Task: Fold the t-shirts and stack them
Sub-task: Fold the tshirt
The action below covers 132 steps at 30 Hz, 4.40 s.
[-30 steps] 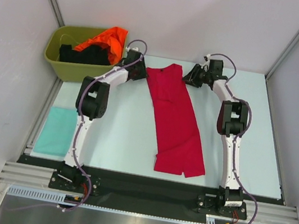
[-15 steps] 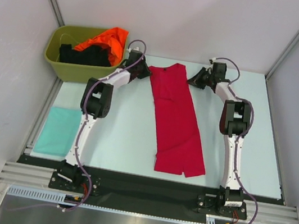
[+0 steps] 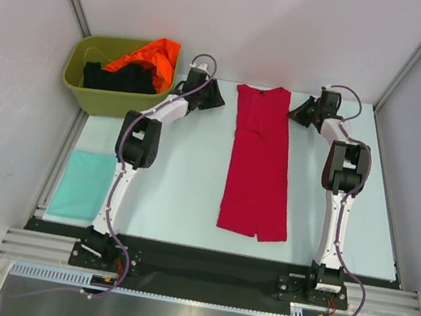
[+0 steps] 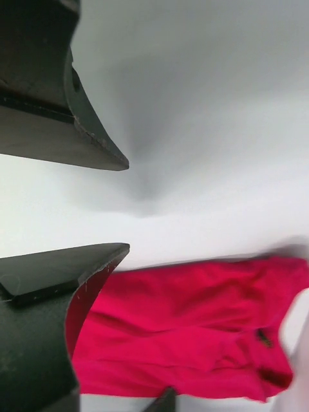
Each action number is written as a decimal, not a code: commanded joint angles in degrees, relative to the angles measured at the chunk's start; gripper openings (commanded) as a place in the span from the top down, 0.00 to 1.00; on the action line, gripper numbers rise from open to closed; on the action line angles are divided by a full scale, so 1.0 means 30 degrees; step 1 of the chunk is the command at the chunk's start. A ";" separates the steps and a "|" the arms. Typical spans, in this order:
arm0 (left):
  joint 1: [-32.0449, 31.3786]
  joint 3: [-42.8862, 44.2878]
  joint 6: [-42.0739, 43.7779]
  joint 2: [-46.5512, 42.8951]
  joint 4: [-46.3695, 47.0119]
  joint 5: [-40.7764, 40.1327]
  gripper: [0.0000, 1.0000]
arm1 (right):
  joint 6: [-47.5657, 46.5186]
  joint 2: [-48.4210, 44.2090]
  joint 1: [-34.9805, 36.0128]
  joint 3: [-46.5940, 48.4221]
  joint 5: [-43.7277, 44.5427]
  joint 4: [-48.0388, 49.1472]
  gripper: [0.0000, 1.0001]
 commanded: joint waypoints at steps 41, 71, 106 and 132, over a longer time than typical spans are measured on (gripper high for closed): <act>-0.8207 -2.6856 -0.1337 -1.7035 0.5082 0.6635 0.46 | -0.1779 -2.4776 0.0691 -2.6993 0.1637 -0.9979 0.52; -0.9115 -2.9021 -0.4235 -1.6653 0.5750 0.6663 1.00 | 0.1712 -2.7089 0.2801 -3.0508 0.4453 -1.0360 0.53; -1.0262 -2.6802 -0.7842 -2.0287 0.4613 0.6341 1.00 | -0.0043 -2.9029 0.4619 -2.5153 0.1819 -1.2796 0.99; -0.2203 -1.2354 -0.7664 -0.7983 0.5079 0.8714 1.00 | -0.4936 -0.8900 0.0869 -0.4913 -0.1698 -1.1790 0.97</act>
